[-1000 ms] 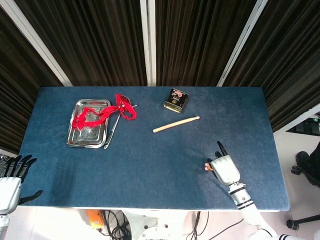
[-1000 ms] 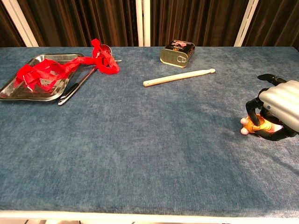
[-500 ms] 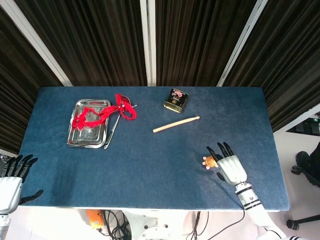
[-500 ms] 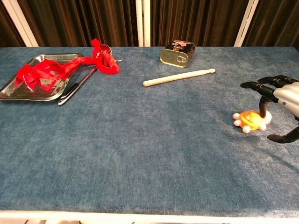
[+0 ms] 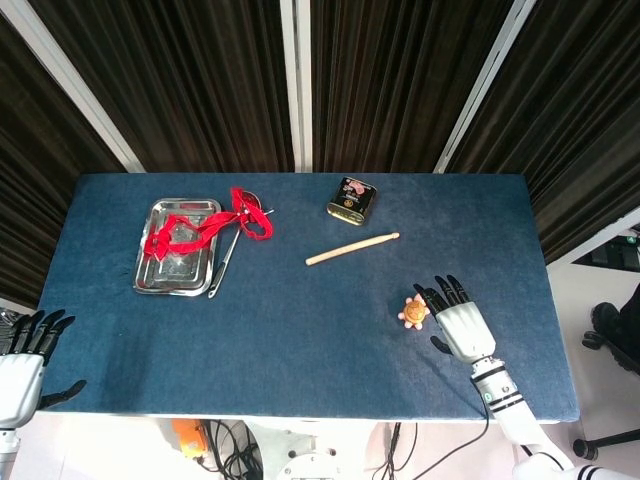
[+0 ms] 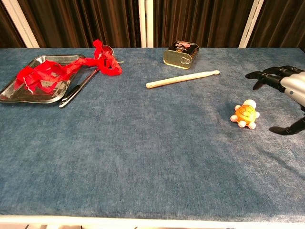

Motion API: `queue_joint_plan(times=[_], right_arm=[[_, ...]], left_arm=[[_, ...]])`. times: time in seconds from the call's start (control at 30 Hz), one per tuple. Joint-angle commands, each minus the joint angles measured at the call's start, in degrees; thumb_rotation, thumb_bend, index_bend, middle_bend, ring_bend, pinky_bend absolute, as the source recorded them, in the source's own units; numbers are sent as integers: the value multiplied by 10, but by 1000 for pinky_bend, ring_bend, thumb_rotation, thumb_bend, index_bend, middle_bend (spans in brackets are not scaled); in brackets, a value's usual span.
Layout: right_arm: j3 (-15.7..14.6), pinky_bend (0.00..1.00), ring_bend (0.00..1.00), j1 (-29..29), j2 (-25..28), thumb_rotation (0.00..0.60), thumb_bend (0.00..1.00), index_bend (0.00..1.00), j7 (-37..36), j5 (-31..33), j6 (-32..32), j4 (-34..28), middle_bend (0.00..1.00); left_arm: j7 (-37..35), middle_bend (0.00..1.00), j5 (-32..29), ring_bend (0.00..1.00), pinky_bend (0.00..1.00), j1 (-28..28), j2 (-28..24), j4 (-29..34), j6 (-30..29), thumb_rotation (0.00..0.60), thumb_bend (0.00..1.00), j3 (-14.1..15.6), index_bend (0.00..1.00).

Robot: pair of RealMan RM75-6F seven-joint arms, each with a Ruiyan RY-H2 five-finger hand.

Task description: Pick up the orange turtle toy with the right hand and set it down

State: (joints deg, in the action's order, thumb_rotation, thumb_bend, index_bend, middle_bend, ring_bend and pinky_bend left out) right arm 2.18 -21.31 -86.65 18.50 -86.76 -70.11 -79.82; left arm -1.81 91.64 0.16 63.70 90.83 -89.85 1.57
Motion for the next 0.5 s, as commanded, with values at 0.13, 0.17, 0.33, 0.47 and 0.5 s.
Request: queue_joint_plan(times=[0.13,0.17,0.33,0.47,0.5], right_arm=[[15,0,0,-23,-12,600,209,148,52,32,44,15,219],[17,0,0,-25,-12,600,229,157,56,38,50,15,225],[21,0,0,-35,-11,600,275,196,67,52,66,13,240],[22,0,0,-45,-13,600,290,209,67,50,74,13,241],[21,0,0,-46,-15,600,293,212,66,48,74,14,241]], left_arm=[[-3,87,-3,0,4,0,-1,-2,2,600,84,0,150],[-4,87,-3,0,4,0,-1,-3,3,600,84,0,150],[-8,87,-6,0,4,-2,0,-6,7,600,84,-1,149],[-9,87,-7,0,4,-3,0,-7,8,600,84,-2,149],[-9,87,-7,0,4,-2,0,-7,7,600,84,-2,150]])
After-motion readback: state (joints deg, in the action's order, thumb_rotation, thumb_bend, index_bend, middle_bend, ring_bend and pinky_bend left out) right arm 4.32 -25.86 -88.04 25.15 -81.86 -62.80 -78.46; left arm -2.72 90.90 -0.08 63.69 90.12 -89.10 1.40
